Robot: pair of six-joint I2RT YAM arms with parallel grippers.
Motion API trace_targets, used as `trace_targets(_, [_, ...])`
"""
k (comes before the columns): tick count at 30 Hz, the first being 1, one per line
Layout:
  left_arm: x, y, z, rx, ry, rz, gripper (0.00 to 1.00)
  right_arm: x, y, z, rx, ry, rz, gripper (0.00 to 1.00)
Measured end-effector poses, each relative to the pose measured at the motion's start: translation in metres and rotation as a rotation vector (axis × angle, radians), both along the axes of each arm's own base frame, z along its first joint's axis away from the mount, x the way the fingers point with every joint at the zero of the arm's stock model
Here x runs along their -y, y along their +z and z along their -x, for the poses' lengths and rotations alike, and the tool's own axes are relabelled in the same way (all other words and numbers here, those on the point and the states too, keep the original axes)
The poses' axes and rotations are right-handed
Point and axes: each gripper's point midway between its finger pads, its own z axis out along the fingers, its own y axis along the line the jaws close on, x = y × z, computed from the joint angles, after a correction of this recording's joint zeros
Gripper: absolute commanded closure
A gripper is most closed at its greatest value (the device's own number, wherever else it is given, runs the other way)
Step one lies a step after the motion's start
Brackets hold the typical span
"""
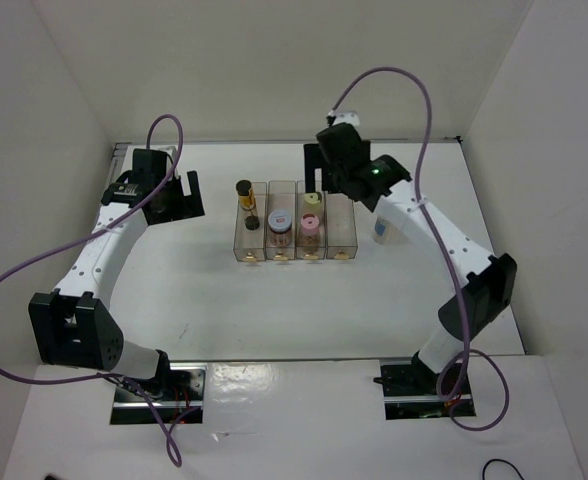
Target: Organize the condiment bottles
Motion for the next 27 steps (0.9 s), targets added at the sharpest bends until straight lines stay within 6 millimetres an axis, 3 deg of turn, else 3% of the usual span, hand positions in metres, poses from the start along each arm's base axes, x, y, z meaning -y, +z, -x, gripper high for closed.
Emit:
trace_targets(2, [0.0,0.0,0.0,0.001,0.0,0.0,0.0,0.023,0.02,-0.005,0.044,-0.046,-0.013,0.02])
trace_targets(4, [0.0,0.0,0.0,0.002,0.0,0.0,0.0,0.055,0.027,-0.012,0.069,-0.119,-0.008,0.02])
trace_targets(6, [0.0,0.0,0.002,0.001,0.0,0.0,0.0,0.096,0.017,-0.017,0.055,-0.206,0.009,0.02])
trace_targets(9, [0.0,0.001,0.002,0.004,0.0,0.001,0.0,0.152,-0.015,-0.014,-0.014,-0.319,0.04,0.02])
trace_targets(12, [0.0,0.002,0.002,0.006,0.0,0.001,0.0,0.184,-0.039,-0.008,-0.076,-0.383,0.044,0.02])
trace_targets(16, [0.0,0.001,0.002,0.005,-0.001,0.002,0.0,0.196,-0.05,-0.008,-0.107,-0.405,0.021,0.02])
trace_targets(27, [0.001,0.001,0.002,0.005,-0.004,0.005,0.0,0.183,-0.077,-0.01,-0.134,-0.351,-0.043,0.02])
